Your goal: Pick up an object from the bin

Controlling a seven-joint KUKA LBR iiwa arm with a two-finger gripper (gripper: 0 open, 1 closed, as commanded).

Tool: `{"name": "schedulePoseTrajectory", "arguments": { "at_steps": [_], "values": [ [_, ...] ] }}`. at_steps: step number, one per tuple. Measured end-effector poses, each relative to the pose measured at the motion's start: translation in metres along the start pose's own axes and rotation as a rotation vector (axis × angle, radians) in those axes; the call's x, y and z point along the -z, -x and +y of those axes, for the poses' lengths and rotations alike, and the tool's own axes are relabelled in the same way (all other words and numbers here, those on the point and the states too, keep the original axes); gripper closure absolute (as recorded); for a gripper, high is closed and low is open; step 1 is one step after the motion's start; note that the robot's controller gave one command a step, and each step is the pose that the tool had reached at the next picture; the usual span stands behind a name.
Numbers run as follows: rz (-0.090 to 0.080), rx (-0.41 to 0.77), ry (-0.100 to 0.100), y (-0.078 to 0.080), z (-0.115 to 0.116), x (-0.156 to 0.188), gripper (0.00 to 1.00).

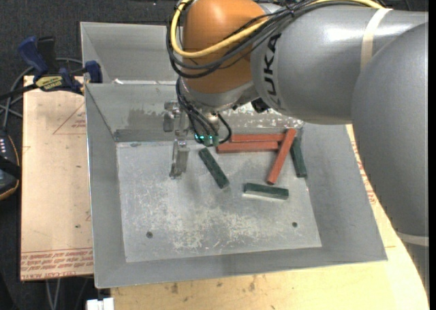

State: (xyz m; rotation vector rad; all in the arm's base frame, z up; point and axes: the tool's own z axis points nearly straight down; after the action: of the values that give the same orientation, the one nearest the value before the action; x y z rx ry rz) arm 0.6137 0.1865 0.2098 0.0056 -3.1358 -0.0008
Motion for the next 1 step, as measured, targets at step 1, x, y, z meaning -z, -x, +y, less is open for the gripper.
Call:
{"name": "schedulePoseTrajectory", "arguments": {
  "at_steps": [1],
  "values": [
    [-0.003,-0.03,-0.003,-0.0032,-0.0752,-0.0298,0.0]
  ]
}}
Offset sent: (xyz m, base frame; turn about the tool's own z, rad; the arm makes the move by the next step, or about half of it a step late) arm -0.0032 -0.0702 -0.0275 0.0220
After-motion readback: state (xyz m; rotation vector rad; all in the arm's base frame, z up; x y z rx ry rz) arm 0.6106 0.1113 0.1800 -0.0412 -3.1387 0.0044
